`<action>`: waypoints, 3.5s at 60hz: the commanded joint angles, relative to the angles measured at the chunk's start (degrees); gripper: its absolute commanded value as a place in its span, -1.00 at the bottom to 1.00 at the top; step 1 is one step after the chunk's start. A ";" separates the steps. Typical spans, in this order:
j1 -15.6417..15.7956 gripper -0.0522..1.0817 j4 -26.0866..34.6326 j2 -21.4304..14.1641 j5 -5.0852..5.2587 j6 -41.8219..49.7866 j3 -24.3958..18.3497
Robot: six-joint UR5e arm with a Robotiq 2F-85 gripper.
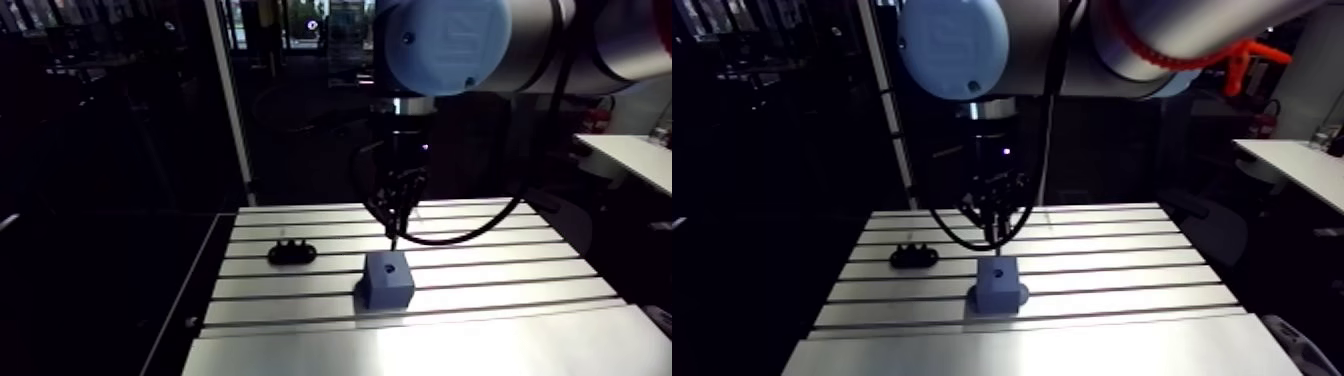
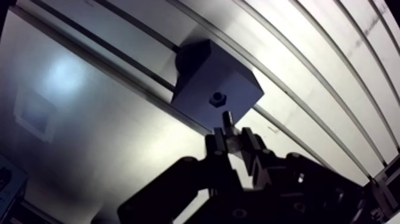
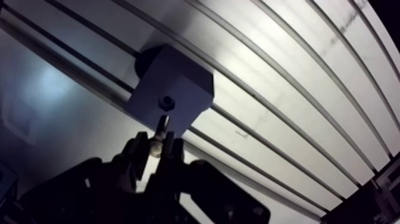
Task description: Pick up the M10 bolt and insert it into the hex recess until seated.
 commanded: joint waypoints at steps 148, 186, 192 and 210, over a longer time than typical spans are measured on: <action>-0.47 0.59 -3.71 1.64 0.41 -0.05 3.22; -0.47 0.59 -3.71 2.54 0.48 0.04 2.97; -0.39 0.59 -3.71 2.61 0.48 0.04 2.87; -0.38 0.59 -3.80 2.86 0.57 0.13 2.69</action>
